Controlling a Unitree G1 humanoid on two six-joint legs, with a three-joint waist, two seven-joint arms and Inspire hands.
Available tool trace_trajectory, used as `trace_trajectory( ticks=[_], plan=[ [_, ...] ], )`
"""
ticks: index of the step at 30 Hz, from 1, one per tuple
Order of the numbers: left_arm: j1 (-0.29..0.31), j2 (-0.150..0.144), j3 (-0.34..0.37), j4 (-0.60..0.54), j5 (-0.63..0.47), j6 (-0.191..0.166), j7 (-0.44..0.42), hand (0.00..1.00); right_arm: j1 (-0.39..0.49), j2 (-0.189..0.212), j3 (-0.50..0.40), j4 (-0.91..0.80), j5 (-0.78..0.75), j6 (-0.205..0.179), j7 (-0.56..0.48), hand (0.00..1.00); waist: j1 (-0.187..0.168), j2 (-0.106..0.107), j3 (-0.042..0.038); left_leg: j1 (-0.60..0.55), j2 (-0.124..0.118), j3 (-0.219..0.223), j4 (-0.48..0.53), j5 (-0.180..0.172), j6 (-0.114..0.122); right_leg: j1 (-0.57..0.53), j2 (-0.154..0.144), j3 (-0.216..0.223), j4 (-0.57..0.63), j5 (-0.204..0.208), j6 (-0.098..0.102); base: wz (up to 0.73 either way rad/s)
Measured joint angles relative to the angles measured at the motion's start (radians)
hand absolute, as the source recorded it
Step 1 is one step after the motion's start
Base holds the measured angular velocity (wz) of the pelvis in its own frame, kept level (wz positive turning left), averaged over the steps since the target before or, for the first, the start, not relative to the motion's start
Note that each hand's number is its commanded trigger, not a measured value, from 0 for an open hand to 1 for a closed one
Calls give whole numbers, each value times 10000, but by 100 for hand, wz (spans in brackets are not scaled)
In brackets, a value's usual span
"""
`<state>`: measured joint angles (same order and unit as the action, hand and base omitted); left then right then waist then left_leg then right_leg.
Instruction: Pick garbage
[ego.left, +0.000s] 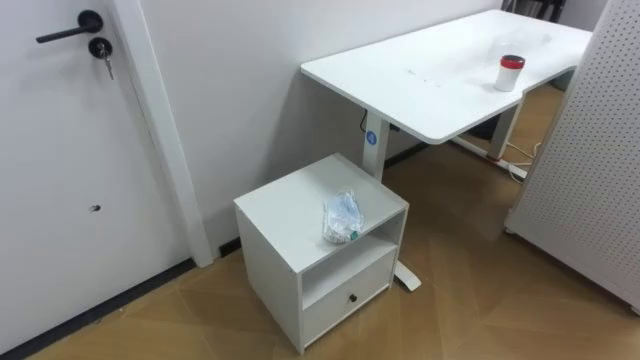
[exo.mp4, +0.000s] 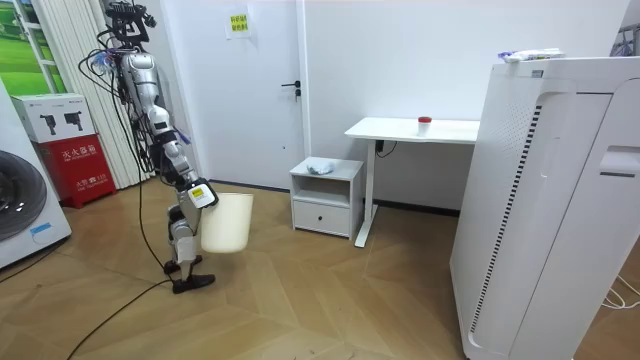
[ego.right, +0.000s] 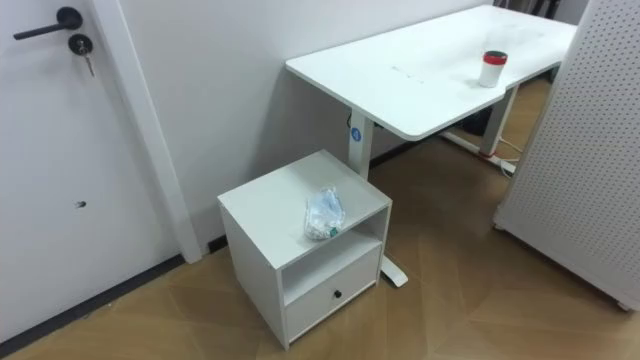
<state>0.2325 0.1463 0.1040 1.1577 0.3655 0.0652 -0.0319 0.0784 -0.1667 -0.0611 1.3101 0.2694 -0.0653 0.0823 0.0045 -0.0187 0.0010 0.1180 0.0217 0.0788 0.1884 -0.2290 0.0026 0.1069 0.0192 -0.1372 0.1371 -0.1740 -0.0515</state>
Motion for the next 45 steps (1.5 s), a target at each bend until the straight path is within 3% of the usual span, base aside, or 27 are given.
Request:
trace_trajectory(
  ticks=[28,35,38,40,44,45],
  plan=[
    [-32,-1,121,27,3,47,-6,0,0,-44,-10,2,5,30,66,100,4,3,13,-42,-12,-121,3,0,0,-26,-104,-160,66,-119,54,1],
    [32,14,245,22,126,201,8,0,5,-35,-4,-10,-54,38,153,100,25,-159,7,-145,-64,-220,309,-8,7,-124,-172,-179,408,-306,81,3],
    [-128,43,385,42,205,183,0,0,-151,-39,-5,-5,-54,153,261,100,27,-248,62,-718,69,-215,1530,-370,-136,-518,-182,-260,1227,-623,-46,-4],
    [-231,115,379,97,200,182,2,0,-208,-38,38,-101,-55,249,423,100,54,-295,87,-1319,219,-213,2929,-669,-231,-829,-164,-260,1929,-1077,-239,-7],
    [-275,65,293,109,198,222,-9,0,-196,-162,76,-67,12,374,431,100,31,-247,89,-2469,555,-239,5480,-669,-256,-849,75,-249,2576,-1612,-519,2],
    [-248,74,293,106,199,226,0,0,-195,-203,76,-125,28,376,430,100,21,-238,90,-2761,602,-252,6018,-610,-268,-804,180,-72,2772,-1768,-600,31]
  ],
)
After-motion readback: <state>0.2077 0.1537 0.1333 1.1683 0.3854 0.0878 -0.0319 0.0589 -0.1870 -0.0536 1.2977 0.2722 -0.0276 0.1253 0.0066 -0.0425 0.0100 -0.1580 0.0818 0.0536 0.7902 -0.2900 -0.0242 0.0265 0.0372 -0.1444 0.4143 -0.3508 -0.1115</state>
